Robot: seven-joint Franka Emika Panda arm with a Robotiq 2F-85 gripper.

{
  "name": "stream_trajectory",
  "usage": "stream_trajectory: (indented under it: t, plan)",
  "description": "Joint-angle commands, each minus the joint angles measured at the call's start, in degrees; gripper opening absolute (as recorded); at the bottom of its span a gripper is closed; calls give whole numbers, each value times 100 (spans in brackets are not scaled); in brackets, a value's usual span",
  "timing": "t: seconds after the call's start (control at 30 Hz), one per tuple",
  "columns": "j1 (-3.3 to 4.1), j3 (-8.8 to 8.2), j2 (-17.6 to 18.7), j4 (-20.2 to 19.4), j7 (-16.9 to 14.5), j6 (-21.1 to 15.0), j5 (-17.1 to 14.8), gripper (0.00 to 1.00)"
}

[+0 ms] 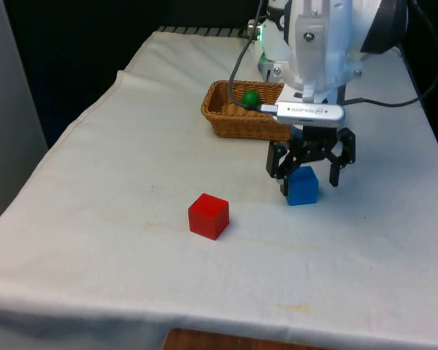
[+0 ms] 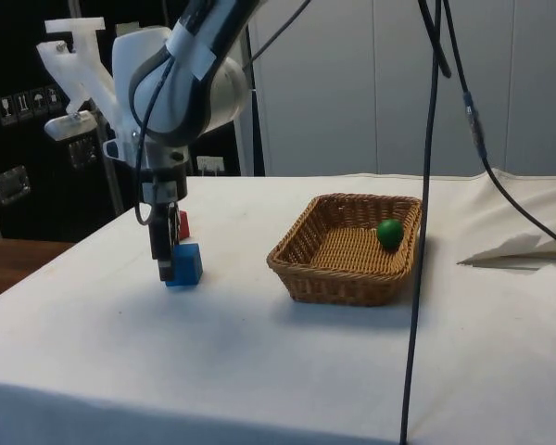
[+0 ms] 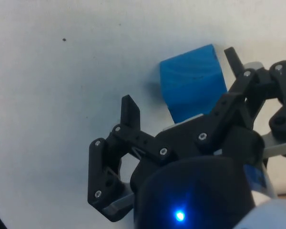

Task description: Place all non-red objects into the basket.

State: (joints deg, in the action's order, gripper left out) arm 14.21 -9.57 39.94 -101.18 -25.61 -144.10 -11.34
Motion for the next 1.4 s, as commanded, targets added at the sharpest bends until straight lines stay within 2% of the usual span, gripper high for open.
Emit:
stream_trajectory:
  t: [0.0, 0.1, 0.13, 0.23, 0.27, 0.37, 0.63, 0.73, 0.77, 1.03, 1.07, 1.1, 1.17, 1.37]
  plan:
    - [-11, 11, 23, 29, -17, 11, -6, 100]
    - [-11, 11, 29, 29, -17, 6, -6, 96]
    - [-11, 11, 29, 29, -17, 6, -6, 88]
    - [-11, 11, 29, 29, -11, 6, -6, 58]
    - [-11, 11, 29, 29, -11, 0, -6, 34]
    - [-11, 11, 29, 29, -11, 0, -6, 2]
    - [-11, 11, 34, 29, -11, 0, -6, 0]
    - [0, -17, -115, -29, -6, 69, 17, 0]
    - [-6, -6, -29, 17, 0, 11, 0, 0]
    - [29, -57, -556, -269, 23, 252, 80, 0]
    - [29, -63, -619, -309, 29, 269, 92, 0]
    - [-6, -23, -544, -264, 0, 246, 46, 0]
    - [34, -63, -710, -372, 34, 286, 115, 0]
    - [40, -80, -1054, -539, 57, 441, 183, 0]
